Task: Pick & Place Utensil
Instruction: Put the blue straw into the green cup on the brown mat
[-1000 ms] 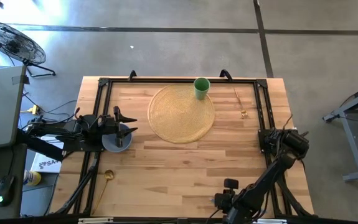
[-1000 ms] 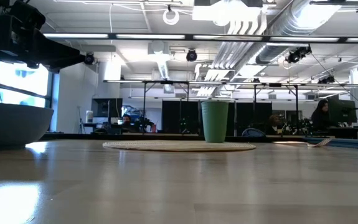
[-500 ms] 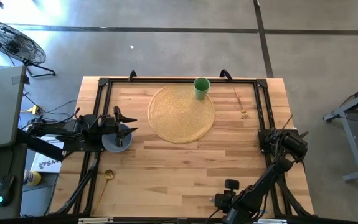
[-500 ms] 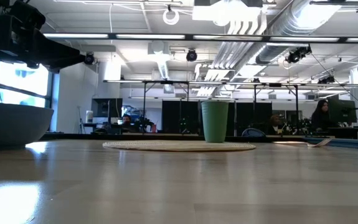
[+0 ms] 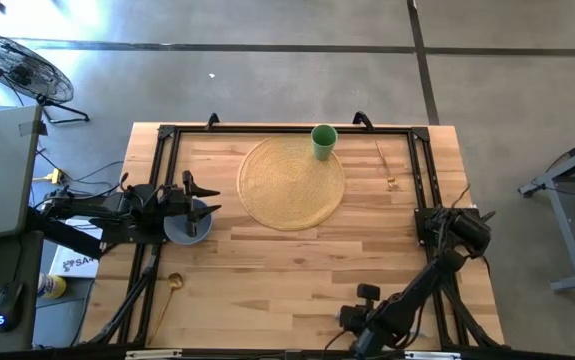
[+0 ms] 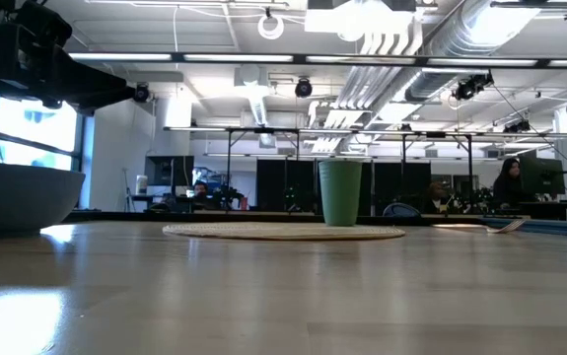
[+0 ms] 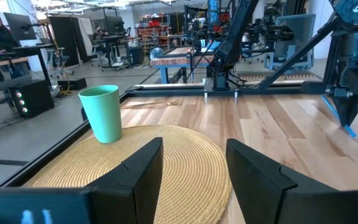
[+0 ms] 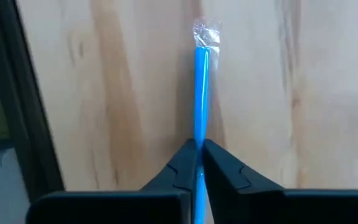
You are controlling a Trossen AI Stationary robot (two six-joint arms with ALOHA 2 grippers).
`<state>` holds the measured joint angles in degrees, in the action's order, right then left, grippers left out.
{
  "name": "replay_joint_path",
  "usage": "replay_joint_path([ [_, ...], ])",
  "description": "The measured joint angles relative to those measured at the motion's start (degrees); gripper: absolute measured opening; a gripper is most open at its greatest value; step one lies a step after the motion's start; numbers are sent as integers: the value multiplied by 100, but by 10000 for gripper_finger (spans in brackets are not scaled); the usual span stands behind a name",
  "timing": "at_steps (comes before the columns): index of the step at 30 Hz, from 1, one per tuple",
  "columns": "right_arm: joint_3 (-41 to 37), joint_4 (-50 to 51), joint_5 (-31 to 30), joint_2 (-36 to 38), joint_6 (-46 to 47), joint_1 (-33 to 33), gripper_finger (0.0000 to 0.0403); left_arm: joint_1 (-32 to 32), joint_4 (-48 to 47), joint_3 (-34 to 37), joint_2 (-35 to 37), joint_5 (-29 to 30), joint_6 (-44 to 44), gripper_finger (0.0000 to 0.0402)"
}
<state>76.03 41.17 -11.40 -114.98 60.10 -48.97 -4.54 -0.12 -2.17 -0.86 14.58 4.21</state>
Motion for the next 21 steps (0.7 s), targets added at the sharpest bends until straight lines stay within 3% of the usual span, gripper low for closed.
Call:
replay_joint_path([
  [4,-13,45,-560,310,-319,251,14,2,0,0,-2,1,0,172],
  [9,-7,73,-1750,824,-909,692,5,2,0,-1,0,1,0,172],
  [12,-7,-9,-2762,1235,-1394,1022,10,2,0,0,0,1,0,172],
  [18,-3,-642,-5379,2065,-2315,1776,3,1,0,-1,-2,0,0,172],
  [21,-2,-876,-6107,2468,-2654,2343,3,2,0,-2,-1,-1,-1,172],
])
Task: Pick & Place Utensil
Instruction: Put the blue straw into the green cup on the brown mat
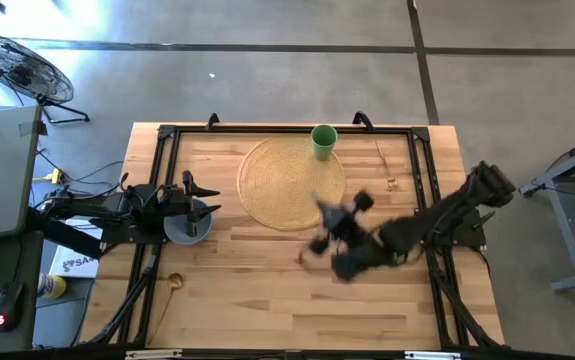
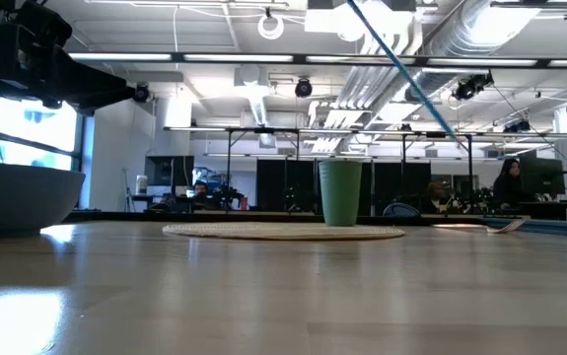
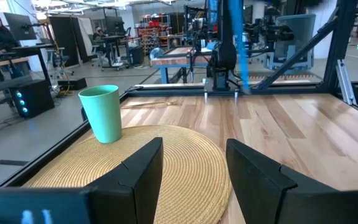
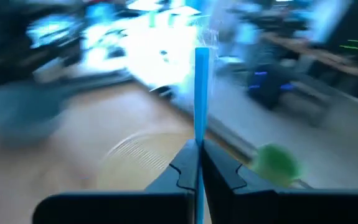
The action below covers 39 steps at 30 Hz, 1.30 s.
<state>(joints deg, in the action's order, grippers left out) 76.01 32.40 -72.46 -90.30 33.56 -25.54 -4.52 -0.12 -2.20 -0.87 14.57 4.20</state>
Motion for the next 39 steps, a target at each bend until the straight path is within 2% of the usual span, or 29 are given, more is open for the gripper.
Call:
replay_joint_path([
  [5,0,-63,-51,410,-208,1222,2,-1,0,2,-1,1,1,172],
  [8,0,-143,242,414,-581,1987,1,-2,0,1,-2,2,1,172],
  [11,-2,-708,977,381,-1041,2751,1,-1,0,2,-1,2,1,172],
  [15,-2,-2354,2258,365,-2442,3522,1,-1,0,2,1,2,1,172],
  [17,-2,-3243,2806,403,-3071,3757,1,0,0,2,-2,2,1,172],
  [20,4,-4197,3357,428,-3479,4049,0,-2,0,0,0,0,1,172],
  [24,4,-4577,3953,350,-3729,4374,0,0,0,2,0,2,1,172],
  [35,2,-5009,4401,-342,-4007,4964,0,-1,0,2,-1,-1,0,172],
  [39,0,-4855,4406,-429,-4089,5024,0,-2,0,2,-2,-1,1,172],
])
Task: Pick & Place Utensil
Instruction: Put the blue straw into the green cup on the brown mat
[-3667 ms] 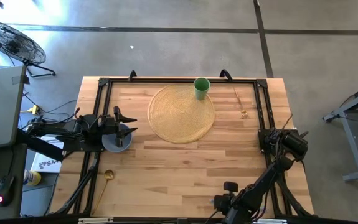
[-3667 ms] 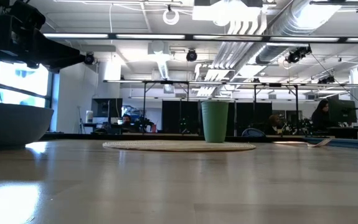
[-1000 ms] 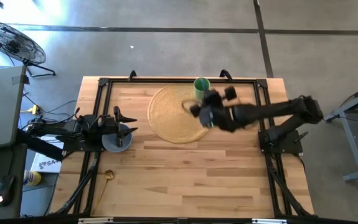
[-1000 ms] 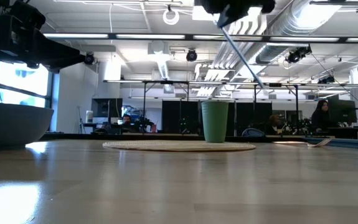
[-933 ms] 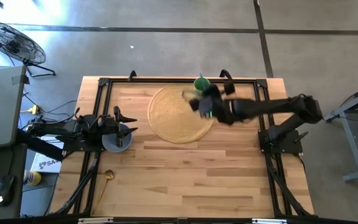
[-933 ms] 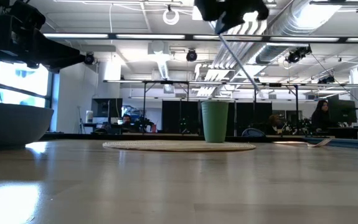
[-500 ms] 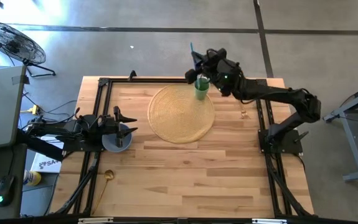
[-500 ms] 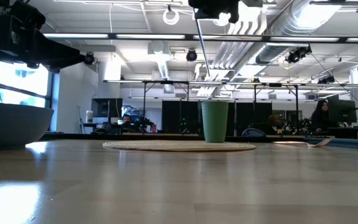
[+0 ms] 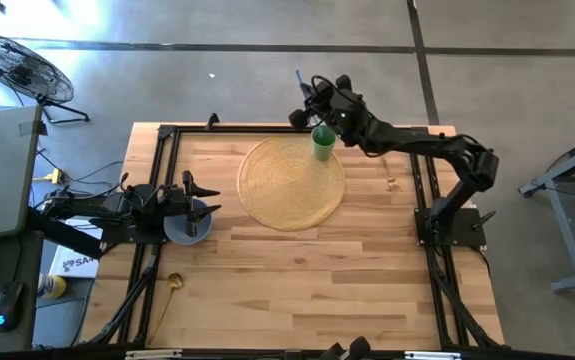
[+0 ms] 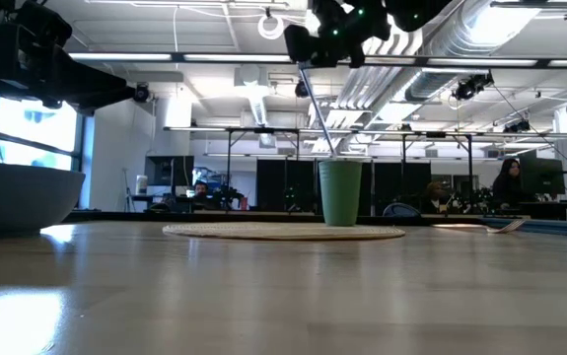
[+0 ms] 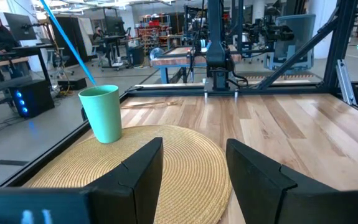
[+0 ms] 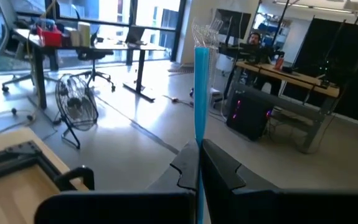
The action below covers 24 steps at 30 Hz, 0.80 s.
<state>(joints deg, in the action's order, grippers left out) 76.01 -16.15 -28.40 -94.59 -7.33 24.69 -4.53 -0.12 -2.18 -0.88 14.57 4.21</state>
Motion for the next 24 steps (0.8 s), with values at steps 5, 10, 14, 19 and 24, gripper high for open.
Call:
replay_joint_path([
  [5,-282,-342,-40,11,130,-20,0,2,0,-2,1,2,0,172],
  [10,-1447,-1699,-23,121,293,5,0,1,0,0,1,1,0,172],
  [14,-2308,-2821,-42,216,343,50,0,2,0,-2,0,0,0,172],
  [19,-3067,-3561,-38,294,393,85,0,1,0,-1,0,0,0,172],
  [24,-3461,-3515,-31,291,414,83,0,0,0,0,2,0,0,172],
])
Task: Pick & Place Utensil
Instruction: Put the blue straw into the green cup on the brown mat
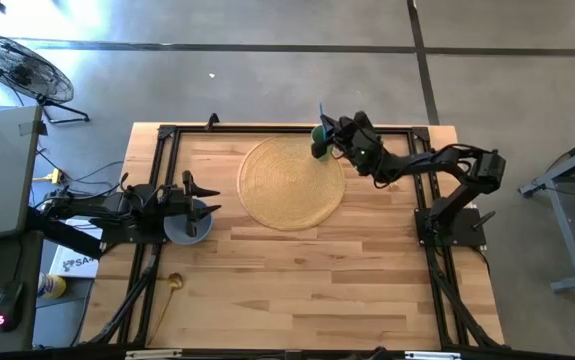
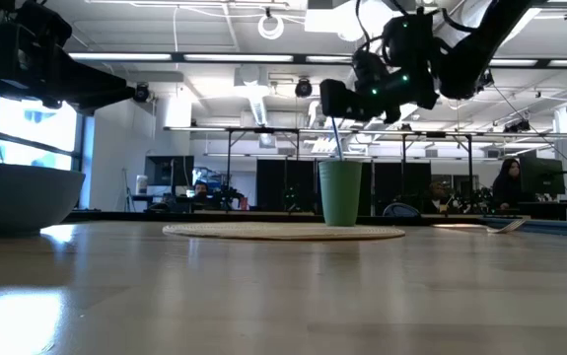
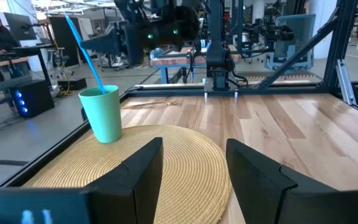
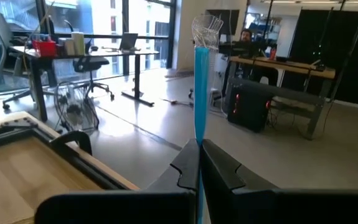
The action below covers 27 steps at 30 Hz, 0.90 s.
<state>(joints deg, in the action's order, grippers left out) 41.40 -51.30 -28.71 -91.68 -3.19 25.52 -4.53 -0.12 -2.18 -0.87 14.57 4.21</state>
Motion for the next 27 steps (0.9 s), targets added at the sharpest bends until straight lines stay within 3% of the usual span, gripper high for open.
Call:
replay_joint_path([
  [7,-12,-17,-1,0,145,0,4,1,0,0,0,-2,0,172],
  [12,185,202,1,12,138,0,42,0,0,-2,0,-4,0,172],
  [19,453,913,-5,159,124,-66,104,0,0,0,-2,-7,0,172],
  [27,548,2502,-166,1029,166,-316,136,1,0,-1,-1,-7,0,172],
])
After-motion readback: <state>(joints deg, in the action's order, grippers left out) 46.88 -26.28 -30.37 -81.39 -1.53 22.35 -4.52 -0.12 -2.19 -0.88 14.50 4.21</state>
